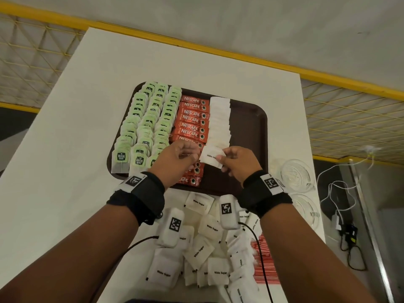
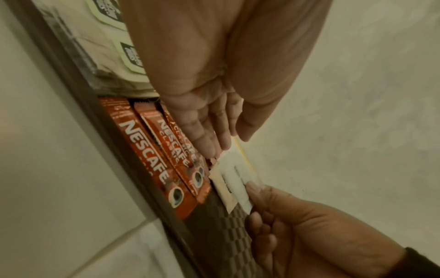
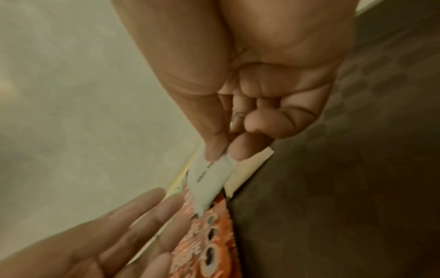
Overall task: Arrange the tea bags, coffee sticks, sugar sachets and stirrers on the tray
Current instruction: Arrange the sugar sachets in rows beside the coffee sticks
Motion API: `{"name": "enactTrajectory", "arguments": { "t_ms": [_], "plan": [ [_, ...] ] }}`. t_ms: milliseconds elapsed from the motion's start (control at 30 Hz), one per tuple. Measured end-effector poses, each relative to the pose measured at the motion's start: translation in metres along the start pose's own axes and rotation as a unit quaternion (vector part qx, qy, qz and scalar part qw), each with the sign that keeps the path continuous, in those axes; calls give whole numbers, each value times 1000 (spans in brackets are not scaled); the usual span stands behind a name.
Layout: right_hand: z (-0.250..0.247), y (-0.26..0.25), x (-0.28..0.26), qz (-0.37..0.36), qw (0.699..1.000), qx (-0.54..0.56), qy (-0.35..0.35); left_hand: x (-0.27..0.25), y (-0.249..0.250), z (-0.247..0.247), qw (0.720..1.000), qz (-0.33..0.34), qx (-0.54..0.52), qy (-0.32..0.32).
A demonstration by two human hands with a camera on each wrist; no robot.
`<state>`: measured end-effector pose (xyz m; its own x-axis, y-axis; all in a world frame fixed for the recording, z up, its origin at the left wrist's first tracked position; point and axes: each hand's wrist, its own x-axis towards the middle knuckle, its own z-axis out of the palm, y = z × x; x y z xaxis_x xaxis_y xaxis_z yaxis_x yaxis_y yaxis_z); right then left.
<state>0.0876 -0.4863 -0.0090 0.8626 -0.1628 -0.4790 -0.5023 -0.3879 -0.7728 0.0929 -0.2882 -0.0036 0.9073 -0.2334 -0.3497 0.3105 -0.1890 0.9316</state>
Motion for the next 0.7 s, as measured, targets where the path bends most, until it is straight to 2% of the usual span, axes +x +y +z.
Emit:
{"name": "enactTrajectory", "arguments": {
  "t_ms": [100,433,600,700],
  "plan": [
    [-5,7,7,3,998,-60,26,-3,-1,-3,1000,1,10,1],
    [-2,3,27,15,977,-204,51,-24,0,-15,999,1,48,10],
    [-5,-9,2,-19,973,-223,53,-47,2,-22,995,7,96,-2],
    [-6,-16,-31,-69,974,-216,6,-69,-3,-23,986,28,159,-39]
  ]
}}
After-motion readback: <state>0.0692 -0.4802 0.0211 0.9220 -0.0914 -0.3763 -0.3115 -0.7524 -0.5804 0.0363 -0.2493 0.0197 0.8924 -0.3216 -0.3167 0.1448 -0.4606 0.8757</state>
